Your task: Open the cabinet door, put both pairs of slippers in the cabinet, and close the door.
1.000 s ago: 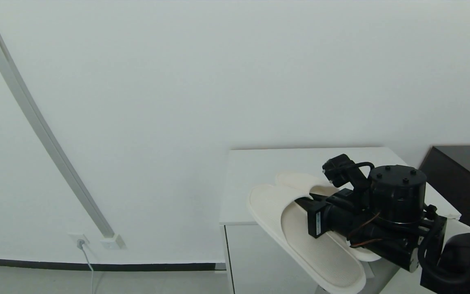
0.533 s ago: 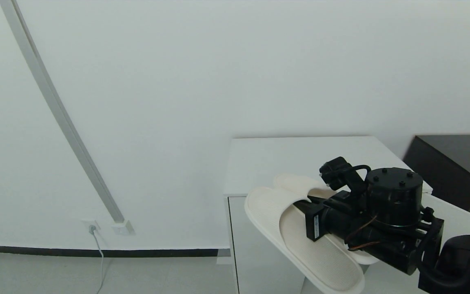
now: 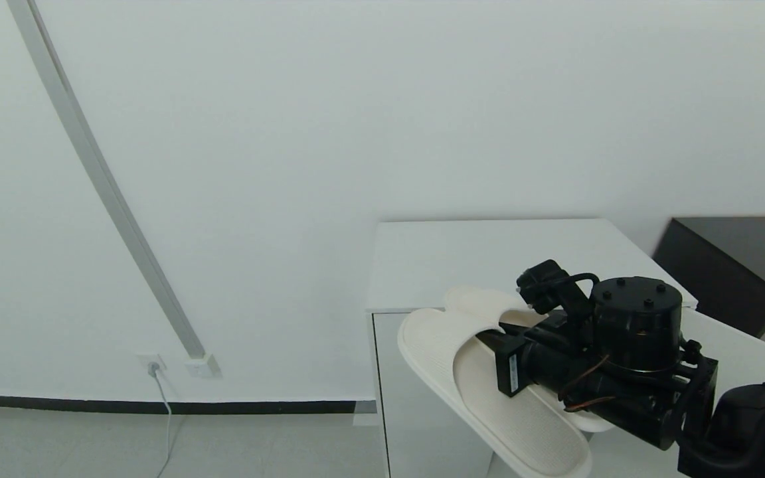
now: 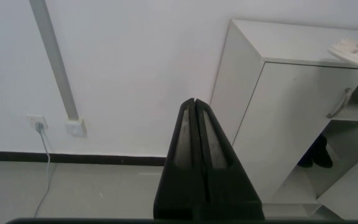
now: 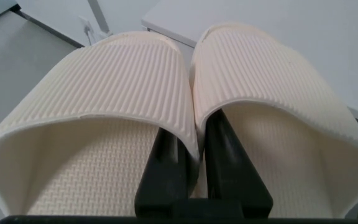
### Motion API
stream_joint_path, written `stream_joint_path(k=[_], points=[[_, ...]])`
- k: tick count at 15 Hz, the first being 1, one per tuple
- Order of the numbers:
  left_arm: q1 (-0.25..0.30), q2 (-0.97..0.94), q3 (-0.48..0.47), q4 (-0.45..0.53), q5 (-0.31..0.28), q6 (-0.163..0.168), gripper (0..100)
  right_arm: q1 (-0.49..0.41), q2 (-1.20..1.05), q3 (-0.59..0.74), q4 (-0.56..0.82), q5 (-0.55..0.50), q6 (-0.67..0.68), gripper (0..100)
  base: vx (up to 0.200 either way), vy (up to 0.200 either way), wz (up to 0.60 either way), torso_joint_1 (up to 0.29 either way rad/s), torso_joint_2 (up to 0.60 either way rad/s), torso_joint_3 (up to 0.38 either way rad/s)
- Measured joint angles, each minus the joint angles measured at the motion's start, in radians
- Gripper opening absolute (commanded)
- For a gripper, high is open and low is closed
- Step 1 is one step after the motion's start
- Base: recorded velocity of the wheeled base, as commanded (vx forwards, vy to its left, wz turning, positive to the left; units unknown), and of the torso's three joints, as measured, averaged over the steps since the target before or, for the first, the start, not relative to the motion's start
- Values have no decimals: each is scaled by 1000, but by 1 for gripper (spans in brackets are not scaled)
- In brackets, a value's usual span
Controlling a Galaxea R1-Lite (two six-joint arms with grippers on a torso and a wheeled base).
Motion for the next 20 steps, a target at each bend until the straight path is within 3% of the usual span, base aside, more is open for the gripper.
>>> stream_joint_path(k=[3,20], points=[[0,0,0,0,1,0,0,0,1,0,0,-1,0,0,0,0,0,0,0,0],[0,0,0,0,1,0,0,5,1,9,-2,0,0,0,0,-200,0,4,2,2]])
